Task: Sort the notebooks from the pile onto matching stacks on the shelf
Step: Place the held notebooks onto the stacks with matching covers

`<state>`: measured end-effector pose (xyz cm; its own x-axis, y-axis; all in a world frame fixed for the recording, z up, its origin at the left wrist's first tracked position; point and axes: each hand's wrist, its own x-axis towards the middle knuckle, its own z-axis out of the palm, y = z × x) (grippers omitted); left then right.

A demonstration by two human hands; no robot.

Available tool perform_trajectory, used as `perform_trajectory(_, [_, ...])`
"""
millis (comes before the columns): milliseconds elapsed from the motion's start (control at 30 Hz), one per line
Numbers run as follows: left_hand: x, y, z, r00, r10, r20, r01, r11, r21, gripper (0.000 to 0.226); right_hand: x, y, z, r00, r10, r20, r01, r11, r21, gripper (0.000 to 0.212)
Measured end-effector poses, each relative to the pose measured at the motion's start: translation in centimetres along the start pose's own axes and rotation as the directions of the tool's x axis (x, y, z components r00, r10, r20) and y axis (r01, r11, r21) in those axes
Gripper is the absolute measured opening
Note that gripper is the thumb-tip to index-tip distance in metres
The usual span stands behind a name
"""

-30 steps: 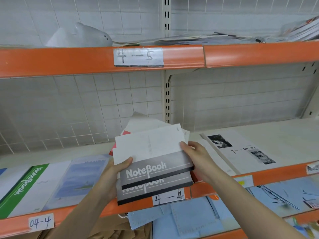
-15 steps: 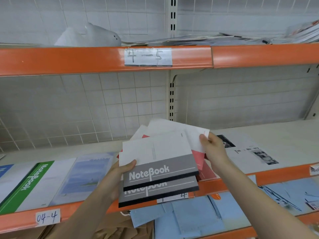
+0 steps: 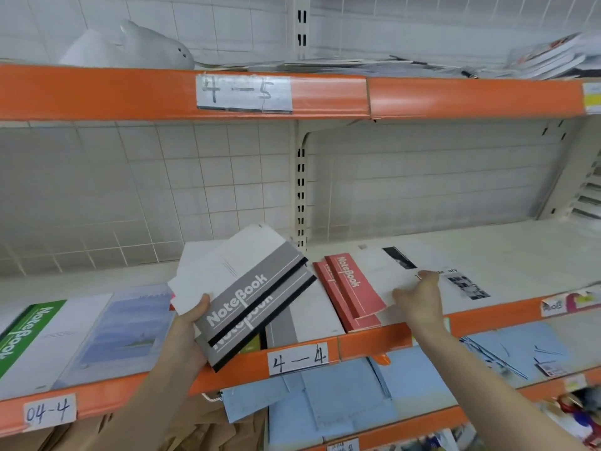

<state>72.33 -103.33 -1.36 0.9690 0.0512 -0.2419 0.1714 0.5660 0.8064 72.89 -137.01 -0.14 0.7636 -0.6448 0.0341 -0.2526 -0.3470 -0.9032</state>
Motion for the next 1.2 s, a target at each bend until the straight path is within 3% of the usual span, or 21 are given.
perform_trajectory(100, [0.0,-0.1,-0.1,1.0,-0.014,0.003,0.014,1.0,0.007,0.049,-0.8,0.7,-0.1,0.981,-0.171,-0.091,0.123,0.914,-0.387,0.051])
perform_trajectory(233, [-0.2,-0.1,0.1,1.0,-0.025,-0.002,0.025,1.0,0.011,0.045,-1.2,0.8,0.5,0.919,-0.394,0.019,0.334,0.749,-0.572,0.027])
perform_trajectory(300, [-0.2,-0.1,0.0,0.999,-0.031,-0.009,0.032,0.999,0.014,0.046,-1.4,0.8,1.0,0.866,-0.466,0.18,0.48,0.675,-0.561,0.027])
perform_trajectory(433, [-0.1,-0.1,-0.1,0.999,-0.034,-0.01,0.034,0.999,0.03,0.046,-2.8,1.2,2.0,0.78,-0.404,0.478,0.62,0.602,-0.503,0.051])
perform_trajectory(533, [-0.1,-0.1,-0.1,0.999,-0.049,-0.015,0.05,0.998,0.028,0.046,-3.9,2.1,2.1,0.744,-0.402,0.534,0.666,0.515,-0.539,0.074])
perform_trajectory(667, [-0.3,-0.2,0.3,1.0,-0.017,-0.004,0.017,0.999,0.049,0.043,-4.3,2.8,1.9,0.726,-0.442,0.527,0.687,0.51,-0.518,0.095])
perform_trajectory(867, [-0.4,-0.2,0.3,1.0,-0.003,0.022,0.002,0.998,0.069,0.045,-4.8,2.8,2.2,0.729,-0.449,0.518,0.685,0.496,-0.534,0.092])
perform_trajectory(1033, [-0.3,-0.1,0.2,1.0,-0.019,-0.016,0.019,0.999,0.044,0.043,-4.6,1.2,2.7,0.762,-0.421,0.491,0.647,0.494,-0.58,0.05])
perform_trajectory(1200, [-0.3,0.0,0.1,0.998,-0.038,-0.046,0.039,0.999,0.015,0.043,-3.4,-0.8,5.3,0.756,-0.393,0.524,0.653,0.517,-0.553,0.046])
